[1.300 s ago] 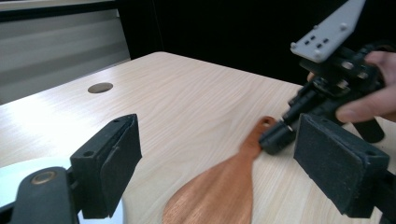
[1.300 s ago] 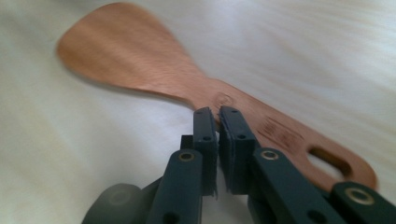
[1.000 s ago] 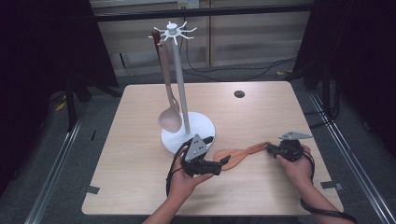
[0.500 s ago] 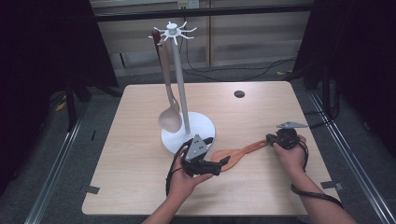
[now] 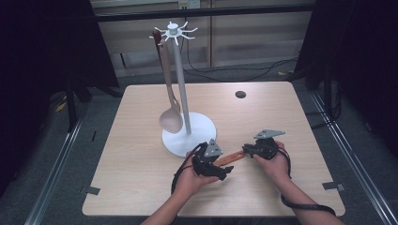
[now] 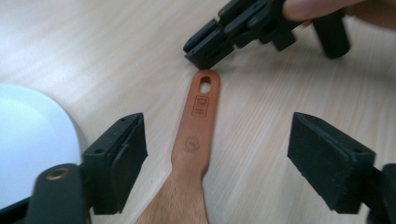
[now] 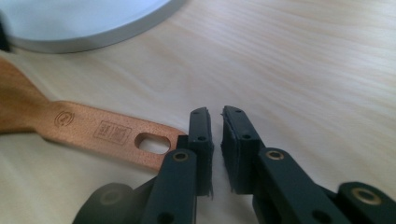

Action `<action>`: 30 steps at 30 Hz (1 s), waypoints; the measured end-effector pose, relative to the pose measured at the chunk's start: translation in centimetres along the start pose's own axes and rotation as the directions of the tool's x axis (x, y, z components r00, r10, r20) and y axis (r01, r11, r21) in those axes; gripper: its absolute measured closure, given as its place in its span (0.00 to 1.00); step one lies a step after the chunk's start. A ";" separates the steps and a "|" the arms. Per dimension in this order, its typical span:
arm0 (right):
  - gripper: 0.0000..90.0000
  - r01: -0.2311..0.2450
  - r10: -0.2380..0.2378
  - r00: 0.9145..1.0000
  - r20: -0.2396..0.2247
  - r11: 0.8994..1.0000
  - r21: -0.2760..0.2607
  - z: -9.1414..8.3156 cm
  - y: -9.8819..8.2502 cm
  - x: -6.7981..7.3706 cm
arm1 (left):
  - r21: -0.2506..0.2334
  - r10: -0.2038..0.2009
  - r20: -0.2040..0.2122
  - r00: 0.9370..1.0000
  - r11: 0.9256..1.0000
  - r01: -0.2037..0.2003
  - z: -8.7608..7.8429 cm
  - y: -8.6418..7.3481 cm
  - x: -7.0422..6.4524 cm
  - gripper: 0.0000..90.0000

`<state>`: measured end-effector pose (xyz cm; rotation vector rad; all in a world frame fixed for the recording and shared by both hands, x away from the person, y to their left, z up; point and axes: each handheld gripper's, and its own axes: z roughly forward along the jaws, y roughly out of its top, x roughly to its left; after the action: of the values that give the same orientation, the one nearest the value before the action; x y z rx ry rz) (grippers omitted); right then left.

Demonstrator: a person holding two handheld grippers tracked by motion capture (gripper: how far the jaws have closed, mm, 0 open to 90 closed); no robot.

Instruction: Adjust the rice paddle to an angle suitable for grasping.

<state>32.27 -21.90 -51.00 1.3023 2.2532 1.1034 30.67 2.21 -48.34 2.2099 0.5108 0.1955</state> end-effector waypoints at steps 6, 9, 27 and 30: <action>0.73 -0.047 0.047 0.998 -0.032 0.999 -0.023 -0.9 -0.8 0.5 | 0.189 0.058 -0.005 0.998 0.980 -0.056 1.1 -0.4 1.1 0.35; 0.68 -0.052 0.051 0.998 -0.040 0.998 -0.031 -1.9 -1.5 0.2 | 0.216 0.048 0.002 0.999 0.975 -0.047 1.2 -0.1 1.5 0.40; 0.48 -0.115 0.114 0.993 -0.020 0.992 -0.056 -4.4 -2.2 -1.2 | 0.309 0.041 0.049 0.998 0.949 -0.055 3.6 3.1 1.4 0.70; 0.46 -0.127 0.127 0.992 -0.013 0.990 -0.065 -4.9 -2.4 -1.5 | 0.304 0.019 0.034 0.999 0.952 -0.028 3.6 3.1 1.4 0.73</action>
<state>28.72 -26.08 -49.76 1.4334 2.1463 1.2179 33.95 -1.51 -48.33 2.5166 0.5262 0.0997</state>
